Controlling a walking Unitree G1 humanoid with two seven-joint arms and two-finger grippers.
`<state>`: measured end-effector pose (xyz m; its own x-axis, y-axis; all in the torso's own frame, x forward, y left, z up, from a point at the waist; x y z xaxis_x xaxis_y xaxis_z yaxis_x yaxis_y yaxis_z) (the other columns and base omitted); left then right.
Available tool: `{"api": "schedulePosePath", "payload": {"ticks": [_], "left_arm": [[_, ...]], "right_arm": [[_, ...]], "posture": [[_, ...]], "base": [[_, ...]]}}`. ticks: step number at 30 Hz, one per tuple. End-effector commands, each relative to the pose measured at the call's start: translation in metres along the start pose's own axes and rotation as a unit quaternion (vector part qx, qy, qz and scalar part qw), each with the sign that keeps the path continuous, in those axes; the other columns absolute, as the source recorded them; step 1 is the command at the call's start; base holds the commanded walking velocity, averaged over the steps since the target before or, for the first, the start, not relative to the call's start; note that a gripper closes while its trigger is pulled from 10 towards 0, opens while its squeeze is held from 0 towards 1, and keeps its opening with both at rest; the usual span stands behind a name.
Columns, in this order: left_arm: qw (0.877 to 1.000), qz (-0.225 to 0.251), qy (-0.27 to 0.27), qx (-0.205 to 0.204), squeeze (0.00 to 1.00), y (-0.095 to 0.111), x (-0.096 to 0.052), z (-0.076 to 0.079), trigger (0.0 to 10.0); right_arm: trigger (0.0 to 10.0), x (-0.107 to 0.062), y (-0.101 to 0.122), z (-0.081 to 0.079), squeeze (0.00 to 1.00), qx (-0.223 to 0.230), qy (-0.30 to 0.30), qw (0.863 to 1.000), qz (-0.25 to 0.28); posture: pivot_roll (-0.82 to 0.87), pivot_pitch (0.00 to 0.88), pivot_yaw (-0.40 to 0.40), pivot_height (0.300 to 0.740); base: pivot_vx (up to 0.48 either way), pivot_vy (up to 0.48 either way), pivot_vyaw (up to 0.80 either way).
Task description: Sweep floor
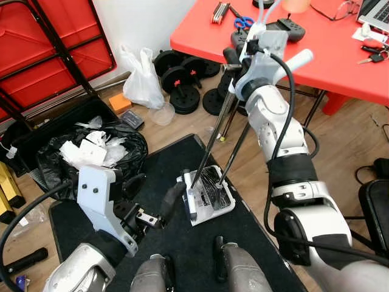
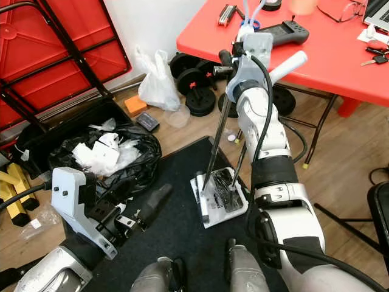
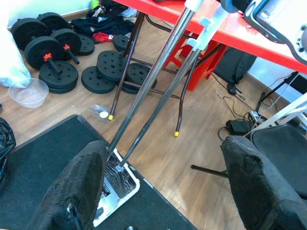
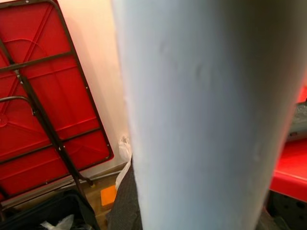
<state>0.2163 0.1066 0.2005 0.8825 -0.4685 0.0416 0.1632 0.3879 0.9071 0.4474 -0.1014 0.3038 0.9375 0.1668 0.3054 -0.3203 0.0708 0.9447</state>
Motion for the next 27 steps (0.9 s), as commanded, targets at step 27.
{"api": "schedulePosePath", "payload": {"ticks": [27], "left_arm": [[1.000, -0.007, 0.008, -0.003, 0.00, -0.003, -0.001, -0.002, 10.0]], "right_arm": [[10.0, 0.003, 0.013, -0.026, 0.00, 0.007, 0.067, 0.998, -0.013]], "posture": [[-0.01, 0.275, -0.005, 0.740]], "base": [[0.000, 0.000, 0.00]]}}
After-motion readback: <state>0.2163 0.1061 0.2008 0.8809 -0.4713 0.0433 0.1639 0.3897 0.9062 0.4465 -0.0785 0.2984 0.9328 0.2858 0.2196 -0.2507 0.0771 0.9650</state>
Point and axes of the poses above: a point about 5 cm out from each wrist's last joint towards the gripper, its own x axis pointing out of the wrist towards the gripper, its own y axis along the axis of the wrist's last joint, z = x × y, the point moved 6 cm from there along x, pointing out of the wrist towards the gripper, and after that the axes turned 13 degrees about -x, right-handed, at the moved point
